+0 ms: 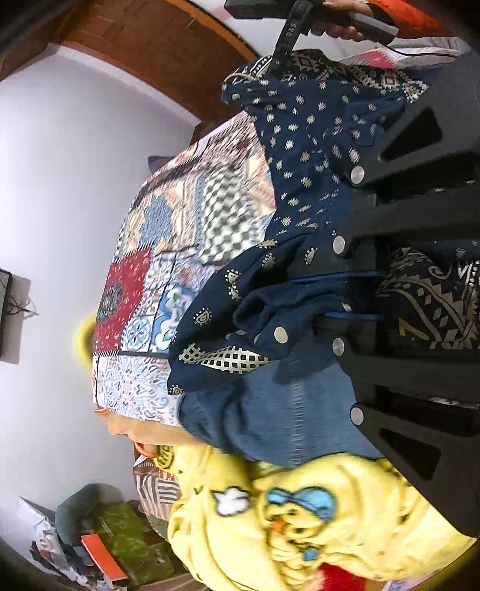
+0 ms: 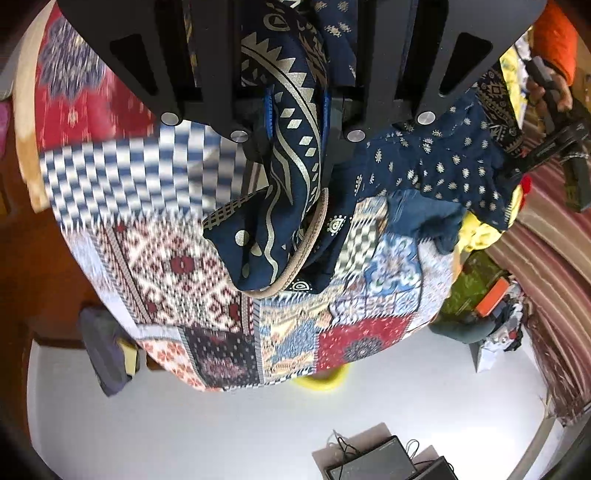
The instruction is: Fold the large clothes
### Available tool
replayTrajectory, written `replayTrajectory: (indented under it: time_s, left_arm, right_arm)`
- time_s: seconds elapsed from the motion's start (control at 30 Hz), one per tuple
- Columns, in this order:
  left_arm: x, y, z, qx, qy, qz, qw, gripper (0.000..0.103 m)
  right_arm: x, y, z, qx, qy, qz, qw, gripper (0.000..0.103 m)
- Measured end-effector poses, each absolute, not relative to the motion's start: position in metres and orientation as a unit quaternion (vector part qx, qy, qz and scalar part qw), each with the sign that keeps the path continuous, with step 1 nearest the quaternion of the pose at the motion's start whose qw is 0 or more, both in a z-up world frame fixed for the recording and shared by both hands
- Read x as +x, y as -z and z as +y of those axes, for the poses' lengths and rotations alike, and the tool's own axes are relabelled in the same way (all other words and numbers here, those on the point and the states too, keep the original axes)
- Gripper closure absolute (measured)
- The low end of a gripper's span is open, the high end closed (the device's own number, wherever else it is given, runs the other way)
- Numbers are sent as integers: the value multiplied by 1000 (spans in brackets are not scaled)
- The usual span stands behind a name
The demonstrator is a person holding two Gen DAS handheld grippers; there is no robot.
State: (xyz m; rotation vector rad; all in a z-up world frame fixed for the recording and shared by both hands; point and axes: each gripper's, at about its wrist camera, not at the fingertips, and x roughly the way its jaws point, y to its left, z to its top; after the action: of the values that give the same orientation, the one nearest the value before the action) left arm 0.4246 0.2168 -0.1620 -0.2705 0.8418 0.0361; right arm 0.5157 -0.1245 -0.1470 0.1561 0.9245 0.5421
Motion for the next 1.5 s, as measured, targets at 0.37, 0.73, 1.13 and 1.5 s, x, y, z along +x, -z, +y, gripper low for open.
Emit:
replayTrajectory:
  time_s: [0.37,0.73,1.13,1.5]
  left_arm:
    - [463,255,257,-146,-55,488,859,90]
    - [436,233,234,-67,-85,500,859,88]
    - [332,143,198,-49,-38,446,893,46]
    - [243,185,195,-89,-20,506,858,32]
  right_arm:
    - [559,207,-125,62,-212,488,844,83]
    - [521,175,-131,7,-189,487,852,77]
    - [412,98,-148,-27,-222,443,868,48]
    - [331,120,-177,-36,-240,470,849,40]
